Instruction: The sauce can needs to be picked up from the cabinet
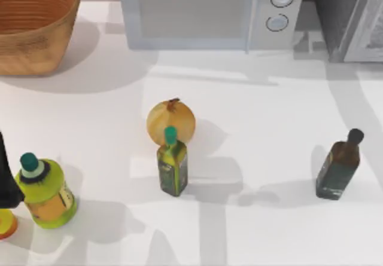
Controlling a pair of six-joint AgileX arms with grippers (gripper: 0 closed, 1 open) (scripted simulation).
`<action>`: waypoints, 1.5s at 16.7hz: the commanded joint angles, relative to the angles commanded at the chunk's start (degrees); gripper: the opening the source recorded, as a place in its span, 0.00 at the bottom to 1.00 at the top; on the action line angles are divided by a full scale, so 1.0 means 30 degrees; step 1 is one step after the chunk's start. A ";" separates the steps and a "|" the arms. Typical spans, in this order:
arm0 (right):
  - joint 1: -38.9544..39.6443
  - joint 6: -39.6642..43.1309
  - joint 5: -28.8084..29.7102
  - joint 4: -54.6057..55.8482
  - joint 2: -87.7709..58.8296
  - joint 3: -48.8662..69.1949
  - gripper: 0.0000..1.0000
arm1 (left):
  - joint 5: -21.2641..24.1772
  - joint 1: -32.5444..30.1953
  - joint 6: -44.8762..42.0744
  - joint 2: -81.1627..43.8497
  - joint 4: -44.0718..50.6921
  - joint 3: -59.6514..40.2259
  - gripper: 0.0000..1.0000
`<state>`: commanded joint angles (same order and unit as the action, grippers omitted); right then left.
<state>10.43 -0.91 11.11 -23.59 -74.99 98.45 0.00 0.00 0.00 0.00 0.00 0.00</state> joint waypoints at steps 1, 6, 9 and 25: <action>0.0036 0.0002 0.0039 -0.0078 -0.0254 0.0325 1.00 | 0.0000 0.0000 0.0000 0.0000 0.0000 0.0000 1.00; -0.0032 0.0003 0.0035 -0.0076 -0.0286 0.0402 1.00 | 0.0000 0.0000 0.0000 0.0000 0.0000 0.0000 1.00; 0.0669 0.0002 0.0727 0.0205 -0.1001 0.0900 1.00 | 0.0000 0.0000 0.0000 0.0000 0.0000 0.0000 1.00; 0.1895 0.0038 0.2178 0.0989 -0.5660 0.4815 1.00 | 0.0000 0.0000 0.0000 0.0000 0.0000 0.0000 1.00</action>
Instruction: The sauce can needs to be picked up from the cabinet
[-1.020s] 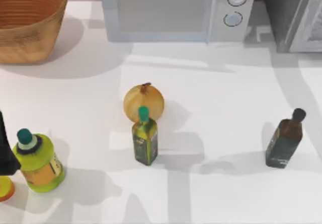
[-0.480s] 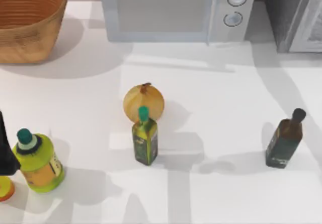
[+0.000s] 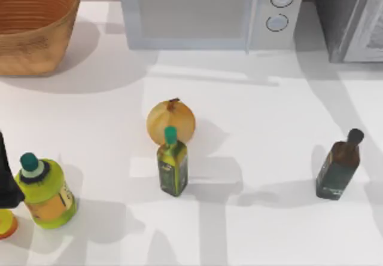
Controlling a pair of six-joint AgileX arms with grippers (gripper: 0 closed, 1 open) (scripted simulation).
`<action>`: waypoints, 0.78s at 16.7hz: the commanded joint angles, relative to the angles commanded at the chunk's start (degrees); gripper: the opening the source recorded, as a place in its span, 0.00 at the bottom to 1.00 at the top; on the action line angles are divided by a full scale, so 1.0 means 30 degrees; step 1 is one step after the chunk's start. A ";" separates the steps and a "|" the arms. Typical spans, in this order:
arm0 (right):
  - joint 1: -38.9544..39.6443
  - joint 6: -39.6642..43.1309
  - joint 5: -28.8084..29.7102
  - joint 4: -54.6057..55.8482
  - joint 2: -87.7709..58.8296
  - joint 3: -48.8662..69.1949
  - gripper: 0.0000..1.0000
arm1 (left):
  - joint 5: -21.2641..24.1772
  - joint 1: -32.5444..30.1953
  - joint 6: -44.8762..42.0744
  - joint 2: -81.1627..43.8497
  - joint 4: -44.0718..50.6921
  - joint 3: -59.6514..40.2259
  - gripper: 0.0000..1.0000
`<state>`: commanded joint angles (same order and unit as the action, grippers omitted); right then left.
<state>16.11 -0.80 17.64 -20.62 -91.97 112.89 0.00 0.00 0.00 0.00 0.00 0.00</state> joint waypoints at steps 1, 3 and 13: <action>-0.0149 -0.0001 -0.0140 0.0008 -0.0513 0.0503 1.00 | 0.0000 0.0000 0.0000 0.0000 0.0000 0.0000 1.00; -0.0347 -0.0001 -0.0329 0.0024 -0.1161 0.1138 1.00 | 0.0000 0.0000 0.0000 0.0000 0.0000 0.0000 1.00; -0.0366 -0.0001 -0.0347 0.0026 -0.1221 0.1197 0.55 | 0.0000 0.0000 0.0000 0.0000 0.0000 0.0000 1.00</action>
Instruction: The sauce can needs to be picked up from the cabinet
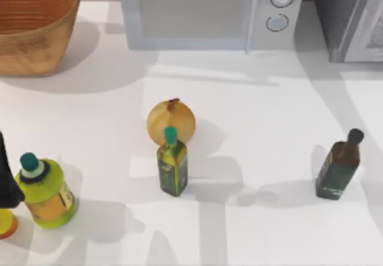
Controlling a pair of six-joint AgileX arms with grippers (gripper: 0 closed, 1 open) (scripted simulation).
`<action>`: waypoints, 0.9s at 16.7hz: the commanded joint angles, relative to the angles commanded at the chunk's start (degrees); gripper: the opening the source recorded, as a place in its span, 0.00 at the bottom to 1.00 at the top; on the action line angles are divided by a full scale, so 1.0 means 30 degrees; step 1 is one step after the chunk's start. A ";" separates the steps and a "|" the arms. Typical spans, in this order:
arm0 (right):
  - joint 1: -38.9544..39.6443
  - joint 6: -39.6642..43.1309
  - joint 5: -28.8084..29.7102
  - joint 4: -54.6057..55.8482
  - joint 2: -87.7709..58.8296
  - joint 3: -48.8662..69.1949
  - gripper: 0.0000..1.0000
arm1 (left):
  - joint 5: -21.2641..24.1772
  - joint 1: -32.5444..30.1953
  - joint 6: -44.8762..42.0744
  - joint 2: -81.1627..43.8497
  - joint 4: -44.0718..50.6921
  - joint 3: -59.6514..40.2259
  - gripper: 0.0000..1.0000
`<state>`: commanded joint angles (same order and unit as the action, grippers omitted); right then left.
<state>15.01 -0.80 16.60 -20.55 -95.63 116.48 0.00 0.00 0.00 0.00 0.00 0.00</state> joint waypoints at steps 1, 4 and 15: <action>0.0000 0.0000 0.0000 0.0000 0.0000 0.0000 0.47 | 0.0000 0.0000 0.0000 0.0000 0.0000 0.0000 1.00; 0.0000 0.0000 0.0000 0.0000 0.0000 0.0000 0.25 | 0.0000 0.0000 0.0000 0.0000 0.0000 0.0000 1.00; 0.0000 0.0000 0.0000 0.0000 0.0000 0.0000 0.00 | 0.0000 0.0000 0.0000 0.0000 0.0000 0.0000 1.00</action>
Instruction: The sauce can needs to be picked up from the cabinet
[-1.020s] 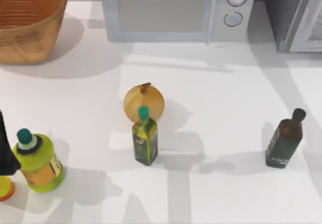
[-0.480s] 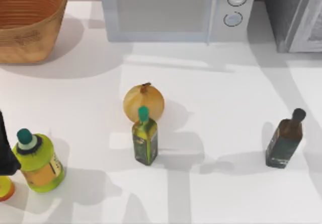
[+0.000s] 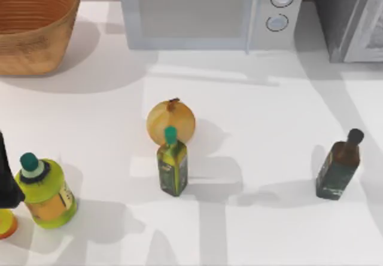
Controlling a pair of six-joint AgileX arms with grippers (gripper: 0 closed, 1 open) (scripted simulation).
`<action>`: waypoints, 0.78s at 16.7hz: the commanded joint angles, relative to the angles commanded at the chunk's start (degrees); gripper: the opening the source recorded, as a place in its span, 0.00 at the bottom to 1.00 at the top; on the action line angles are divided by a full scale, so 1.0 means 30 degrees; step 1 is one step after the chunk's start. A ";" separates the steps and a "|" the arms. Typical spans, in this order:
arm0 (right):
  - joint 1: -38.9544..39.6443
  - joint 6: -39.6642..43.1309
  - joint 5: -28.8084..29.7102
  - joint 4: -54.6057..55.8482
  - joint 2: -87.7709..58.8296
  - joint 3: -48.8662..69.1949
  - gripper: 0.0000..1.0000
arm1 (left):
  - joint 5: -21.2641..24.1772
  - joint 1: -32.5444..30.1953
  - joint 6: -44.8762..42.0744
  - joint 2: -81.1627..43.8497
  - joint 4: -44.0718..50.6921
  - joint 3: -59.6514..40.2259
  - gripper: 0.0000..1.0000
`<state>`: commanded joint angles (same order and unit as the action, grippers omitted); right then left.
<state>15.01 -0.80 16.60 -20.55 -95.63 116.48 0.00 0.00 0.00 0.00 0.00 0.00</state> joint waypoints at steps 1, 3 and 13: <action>0.0031 -0.0032 -0.0007 -0.0003 0.0011 -0.0009 0.00 | 0.0000 0.0000 0.0000 0.0000 0.0000 0.0000 1.00; 0.0304 -0.0024 0.0291 -0.0313 0.0324 0.0048 0.00 | 0.0000 0.0000 0.0000 0.0000 0.0000 0.0000 1.00; 0.5834 -0.0003 0.5687 -0.7418 0.6835 0.0497 0.00 | 0.0000 0.0000 0.0000 0.0000 0.0000 0.0000 1.00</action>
<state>32.52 -0.81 33.66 -42.80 -75.12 117.97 0.00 0.00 0.00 0.00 0.00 0.00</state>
